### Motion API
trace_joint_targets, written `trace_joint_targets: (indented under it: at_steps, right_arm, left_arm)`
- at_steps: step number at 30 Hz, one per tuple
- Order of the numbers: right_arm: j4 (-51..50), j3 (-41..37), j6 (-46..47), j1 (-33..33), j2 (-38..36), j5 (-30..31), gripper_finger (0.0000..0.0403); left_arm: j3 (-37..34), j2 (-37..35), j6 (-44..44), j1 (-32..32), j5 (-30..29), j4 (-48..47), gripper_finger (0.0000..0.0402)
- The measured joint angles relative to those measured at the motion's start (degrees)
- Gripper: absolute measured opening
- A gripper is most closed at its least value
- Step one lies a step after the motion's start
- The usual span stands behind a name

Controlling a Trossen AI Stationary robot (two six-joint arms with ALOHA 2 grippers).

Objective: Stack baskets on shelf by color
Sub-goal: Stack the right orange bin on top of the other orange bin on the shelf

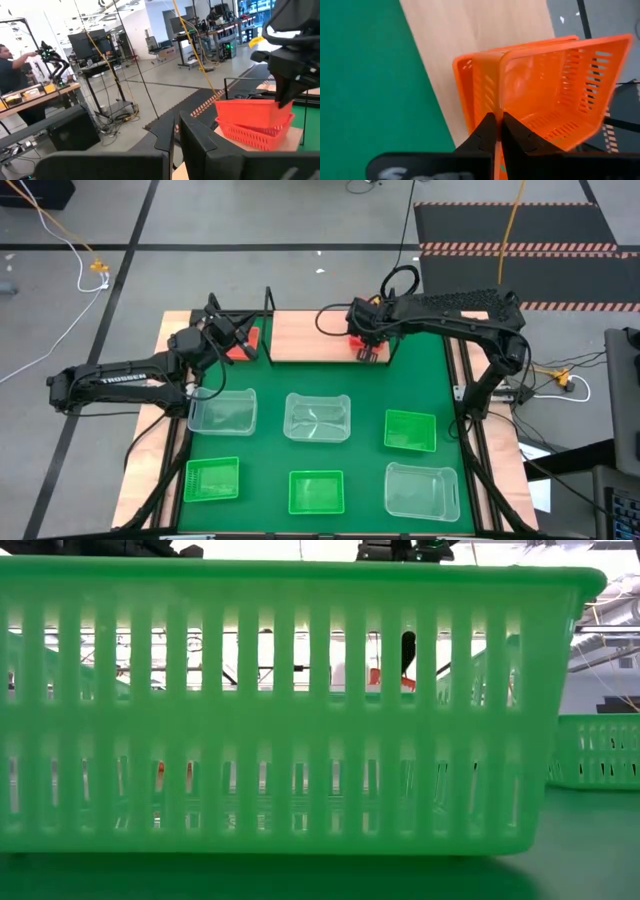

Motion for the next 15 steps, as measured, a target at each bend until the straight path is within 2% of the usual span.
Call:
trace_joint_targets:
  at_steps: [6,11,15]
  right_arm:
    - [-1.0,-1.5,-0.5,0.7,0.0,-0.1,0.0005]
    - [-1.1,-3.0,-0.9,0.7,0.0,-2.6,0.0006]
    - [-0.6,-3.5,-0.4,0.7,0.0,-4.4,0.0026]
  left_arm:
    - [0.0,0.0,0.0,0.0,0.0,0.1,0.0031]
    - [0.0,0.0,0.0,0.0,0.0,0.2,0.0031]
    - [0.0,0.0,-0.1,0.0,0.0,0.2,0.0031]
